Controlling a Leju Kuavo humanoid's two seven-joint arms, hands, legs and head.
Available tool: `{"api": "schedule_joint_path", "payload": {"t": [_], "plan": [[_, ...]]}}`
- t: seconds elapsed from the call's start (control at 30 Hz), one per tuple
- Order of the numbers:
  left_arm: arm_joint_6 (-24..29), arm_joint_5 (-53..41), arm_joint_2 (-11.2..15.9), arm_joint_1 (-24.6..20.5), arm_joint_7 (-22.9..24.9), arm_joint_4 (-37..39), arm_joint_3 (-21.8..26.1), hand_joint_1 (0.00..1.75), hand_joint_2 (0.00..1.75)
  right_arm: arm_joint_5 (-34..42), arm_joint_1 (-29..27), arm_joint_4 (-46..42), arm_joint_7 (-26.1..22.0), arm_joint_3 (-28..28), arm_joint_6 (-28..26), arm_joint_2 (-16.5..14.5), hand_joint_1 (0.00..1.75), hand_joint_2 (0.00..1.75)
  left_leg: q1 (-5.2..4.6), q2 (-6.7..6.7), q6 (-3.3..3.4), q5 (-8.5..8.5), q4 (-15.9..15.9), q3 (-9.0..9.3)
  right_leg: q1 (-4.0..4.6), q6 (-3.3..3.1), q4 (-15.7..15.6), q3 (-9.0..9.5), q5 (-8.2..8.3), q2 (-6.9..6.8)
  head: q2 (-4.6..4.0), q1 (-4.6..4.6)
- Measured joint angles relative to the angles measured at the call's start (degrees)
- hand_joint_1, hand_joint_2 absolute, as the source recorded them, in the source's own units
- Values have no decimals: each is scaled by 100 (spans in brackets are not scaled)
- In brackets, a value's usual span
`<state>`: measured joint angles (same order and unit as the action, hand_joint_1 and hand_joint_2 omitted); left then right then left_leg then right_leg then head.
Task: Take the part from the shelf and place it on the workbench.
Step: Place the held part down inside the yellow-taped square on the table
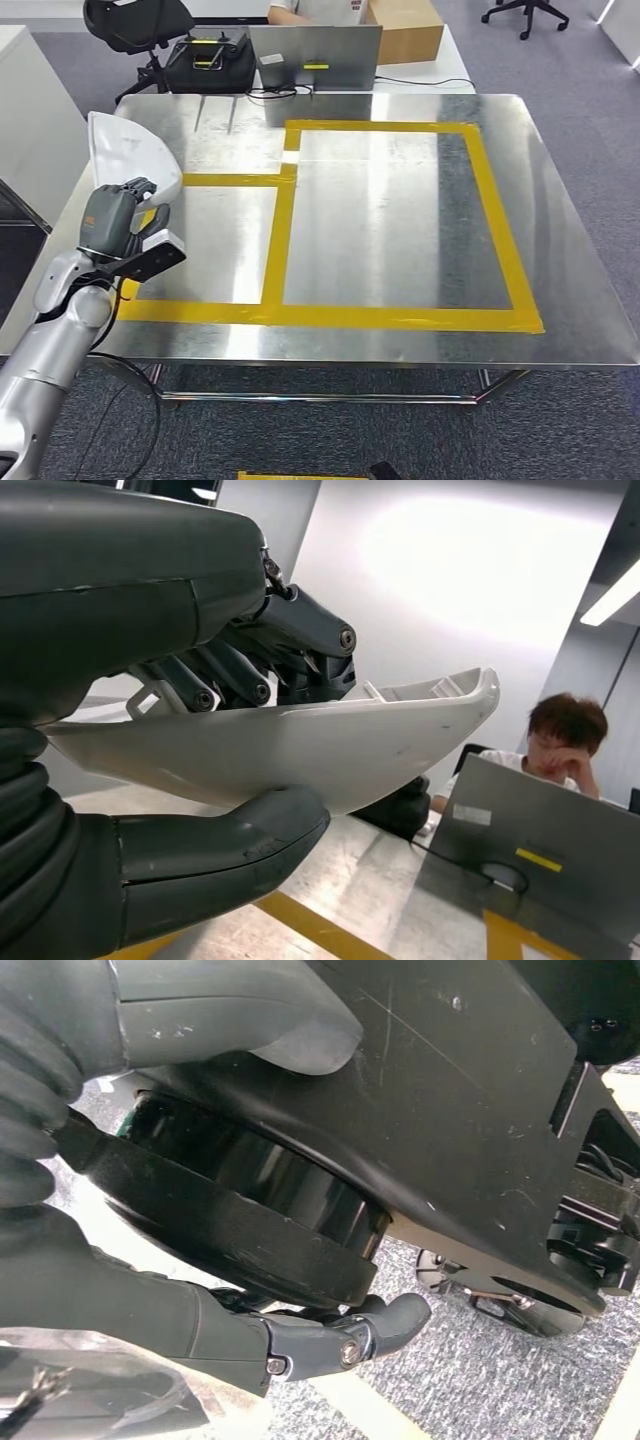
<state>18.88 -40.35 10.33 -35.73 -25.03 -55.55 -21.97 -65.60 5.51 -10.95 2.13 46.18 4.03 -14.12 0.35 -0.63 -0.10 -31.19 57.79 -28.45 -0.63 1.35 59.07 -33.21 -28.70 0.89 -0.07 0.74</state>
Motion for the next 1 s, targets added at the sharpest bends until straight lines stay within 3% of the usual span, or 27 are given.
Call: {"api": "schedule_joint_path", "payload": {"t": [0.3,0.43,0.87,1.0], "plan": [[-182,-31,-580,-739,-229,1283,-236,175,175,-71,39,0,-8,-131,23,0,0,175,-2,0,2,-2,6,-5,-3,3,-7,4,2,-7,-1,1],[-155,35,-831,-827,-357,1499,-380,0,175,-46,36,0,-35,-135,20,0,0,0,-4,1,3,-2,6,-5,-5,7,-9,4,4,-3,0,0],[125,213,-1058,-857,-585,1536,-649,0,175,-26,18,0,-112,-135,21,0,0,0,-3,1,4,-2,6,-4,-4,7,-10,4,5,-3,-2,0],[144,244,-1066,-862,-574,1536,-672,0,0,-15,16,0,-121,-135,21,0,0,0,-3,1,4,-2,6,-4,-4,8,-10,5,5,-4,0,-1]]}}
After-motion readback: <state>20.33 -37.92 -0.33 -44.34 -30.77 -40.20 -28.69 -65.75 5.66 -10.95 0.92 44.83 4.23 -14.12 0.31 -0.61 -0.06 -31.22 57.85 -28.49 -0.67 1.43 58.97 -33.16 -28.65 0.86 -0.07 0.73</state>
